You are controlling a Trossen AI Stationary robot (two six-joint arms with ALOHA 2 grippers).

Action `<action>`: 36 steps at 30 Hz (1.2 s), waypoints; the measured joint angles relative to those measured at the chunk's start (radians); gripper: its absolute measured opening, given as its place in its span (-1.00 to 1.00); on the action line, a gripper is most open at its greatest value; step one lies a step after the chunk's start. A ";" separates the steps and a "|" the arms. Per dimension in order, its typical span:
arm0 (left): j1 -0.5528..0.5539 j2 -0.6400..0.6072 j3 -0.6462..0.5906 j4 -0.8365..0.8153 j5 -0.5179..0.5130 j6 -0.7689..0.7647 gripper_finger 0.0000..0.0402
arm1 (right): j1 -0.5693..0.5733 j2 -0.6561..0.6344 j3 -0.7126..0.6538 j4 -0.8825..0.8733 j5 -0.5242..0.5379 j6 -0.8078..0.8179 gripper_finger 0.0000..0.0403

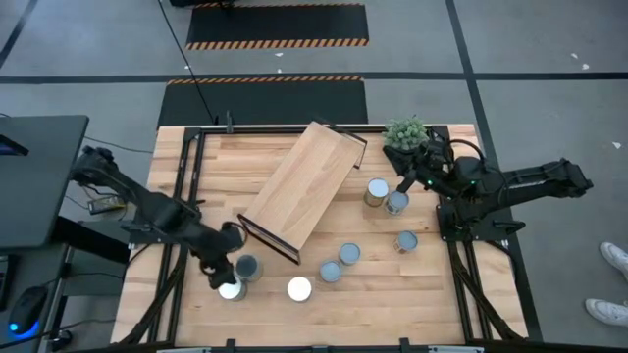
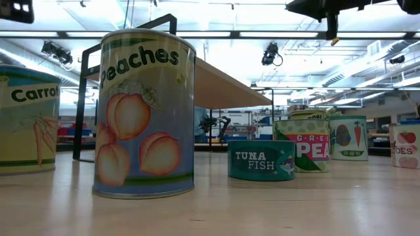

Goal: Pick and place cans onto a shelf
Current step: Put the canned peas on the shelf

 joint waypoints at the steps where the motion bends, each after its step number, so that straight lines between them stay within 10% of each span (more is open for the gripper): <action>1: -0.012 0.011 0.000 -0.005 -0.002 0.000 0.34 | 0.000 0.003 0.000 0.002 -0.005 0.002 -0.84; 18: -0.391 0.129 0.000 -0.052 -0.060 -0.345 0.43 | 0.000 0.001 0.000 0.007 -0.051 0.028 -0.84; 36: -0.380 0.335 -0.002 -0.085 -0.306 -0.427 0.78 | -0.024 0.001 0.000 0.006 -0.062 0.059 -0.84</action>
